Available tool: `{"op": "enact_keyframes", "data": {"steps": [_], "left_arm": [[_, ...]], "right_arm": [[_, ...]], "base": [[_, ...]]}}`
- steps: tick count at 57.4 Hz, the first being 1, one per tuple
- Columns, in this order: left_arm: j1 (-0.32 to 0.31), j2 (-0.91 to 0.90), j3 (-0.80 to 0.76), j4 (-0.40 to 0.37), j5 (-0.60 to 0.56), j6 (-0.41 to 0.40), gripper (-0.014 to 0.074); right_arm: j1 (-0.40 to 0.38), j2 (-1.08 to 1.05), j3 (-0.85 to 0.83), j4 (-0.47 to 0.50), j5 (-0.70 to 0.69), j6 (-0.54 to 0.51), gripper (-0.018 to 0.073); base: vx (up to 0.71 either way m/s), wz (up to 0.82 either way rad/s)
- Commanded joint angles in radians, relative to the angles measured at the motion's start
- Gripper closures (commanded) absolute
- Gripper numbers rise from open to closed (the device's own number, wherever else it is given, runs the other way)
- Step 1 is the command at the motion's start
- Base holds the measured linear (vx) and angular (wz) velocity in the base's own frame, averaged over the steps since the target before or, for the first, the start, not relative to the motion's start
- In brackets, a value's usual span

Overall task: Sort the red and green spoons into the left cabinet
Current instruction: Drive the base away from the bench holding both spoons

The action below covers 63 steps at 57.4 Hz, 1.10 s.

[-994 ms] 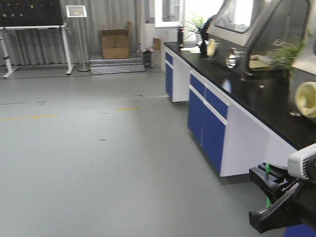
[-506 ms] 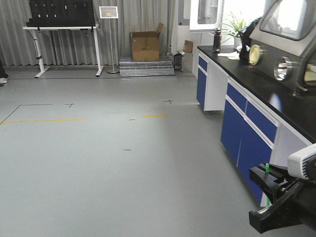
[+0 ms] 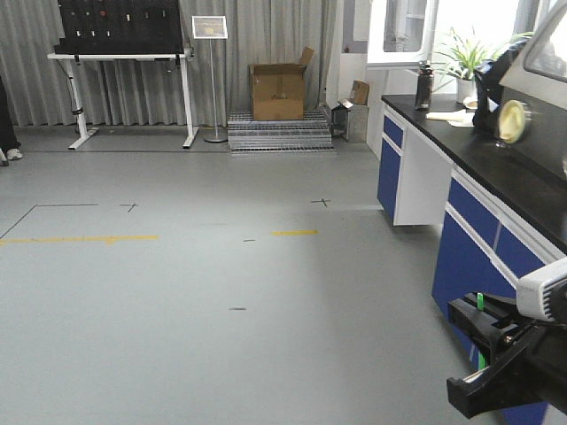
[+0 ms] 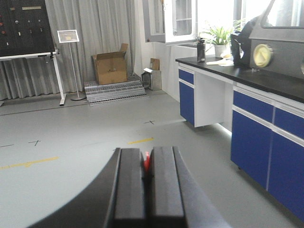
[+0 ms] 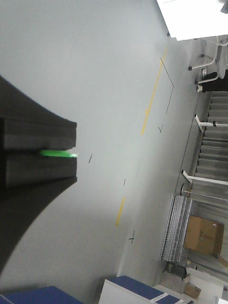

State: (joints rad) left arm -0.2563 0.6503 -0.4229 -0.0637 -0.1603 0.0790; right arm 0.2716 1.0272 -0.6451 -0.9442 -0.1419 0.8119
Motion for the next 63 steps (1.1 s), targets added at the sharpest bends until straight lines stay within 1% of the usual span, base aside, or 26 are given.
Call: {"op": "enact_keyframes", "data": {"steps": [1, 33, 63], "left_arm": [[-0.004, -0.004, -0.027, -0.008, -0.087, -0.005, 0.0603], [-0.004, -0.004, -0.027, -0.008, -0.087, -0.005, 0.0603], [-0.004, -0.004, -0.027, -0.008, -0.087, -0.005, 0.0603]], "right_arm": [[-0.004, -0.017, -0.027, 0.009, -0.049, 0.003, 0.0565], [-0.004, -0.017, -0.027, 0.009, -0.049, 0.003, 0.0565], [-0.004, -0.017, -0.027, 0.009, -0.047, 0.003, 0.0565]], "base": [[0.62, 0.07], [0.65, 0.06], [0.74, 0.12]]}}
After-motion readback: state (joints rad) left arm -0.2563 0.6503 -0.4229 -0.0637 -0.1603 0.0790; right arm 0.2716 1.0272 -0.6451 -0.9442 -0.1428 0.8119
